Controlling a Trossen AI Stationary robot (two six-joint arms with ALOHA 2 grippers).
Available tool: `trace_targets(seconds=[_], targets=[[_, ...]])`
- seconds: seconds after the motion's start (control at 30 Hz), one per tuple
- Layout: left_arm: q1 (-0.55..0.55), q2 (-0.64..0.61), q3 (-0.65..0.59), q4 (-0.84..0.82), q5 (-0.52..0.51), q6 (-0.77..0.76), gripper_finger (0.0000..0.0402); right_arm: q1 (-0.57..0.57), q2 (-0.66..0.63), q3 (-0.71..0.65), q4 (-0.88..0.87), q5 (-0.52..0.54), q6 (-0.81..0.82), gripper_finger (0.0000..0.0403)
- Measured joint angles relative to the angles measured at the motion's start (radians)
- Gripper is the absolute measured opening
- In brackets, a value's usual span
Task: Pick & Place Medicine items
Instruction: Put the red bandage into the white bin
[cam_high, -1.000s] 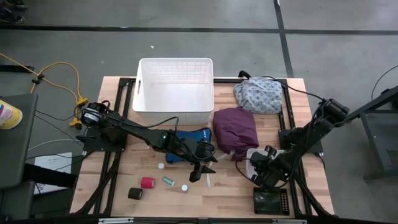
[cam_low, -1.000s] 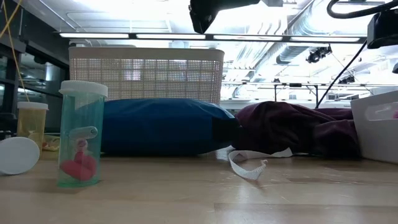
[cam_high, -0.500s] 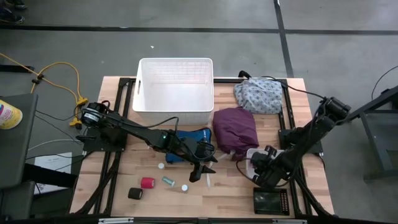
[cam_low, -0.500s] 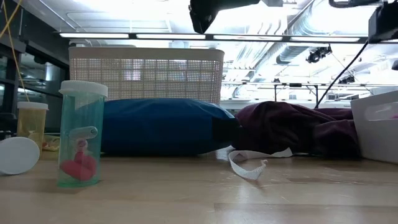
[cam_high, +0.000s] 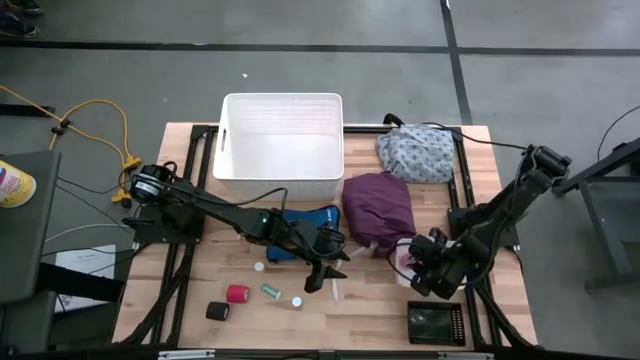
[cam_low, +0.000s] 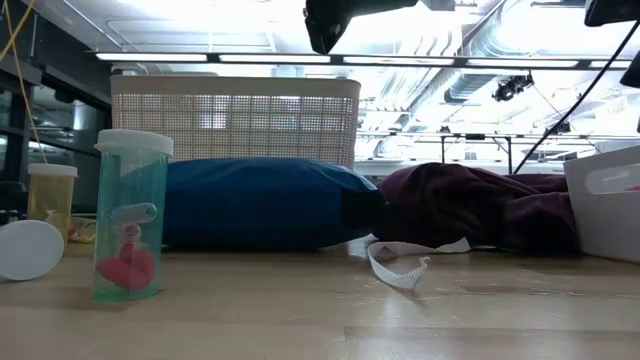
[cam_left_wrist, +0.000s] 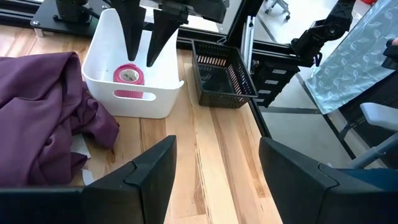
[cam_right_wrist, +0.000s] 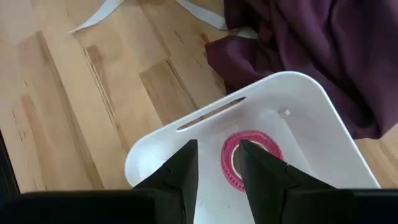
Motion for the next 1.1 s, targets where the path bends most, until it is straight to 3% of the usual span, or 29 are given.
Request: trace_targets(seconds=[0.3,0.6,0.8,1.1], targets=[[0.0,0.0,0.0,-0.007,0.0,0.0,0.0221,0.0,-0.001,0.0,0.142,0.042,-0.142,0.0103],[0.0,0.0,0.0,-0.026,0.0,0.0,0.0221,-0.076,-0.001,0.0,0.499,0.076,-0.665,0.0103],[-0.004,0.0,0.0,-0.055,0.002,0.0,0.0221,-0.128,-0.001,0.0,0.68,0.033,-0.938,0.0103],[-0.006,0.0,0.0,-0.061,0.003,0.0,0.0221,-0.158,0.0,0.0,0.721,0.008,-0.991,0.0103]])
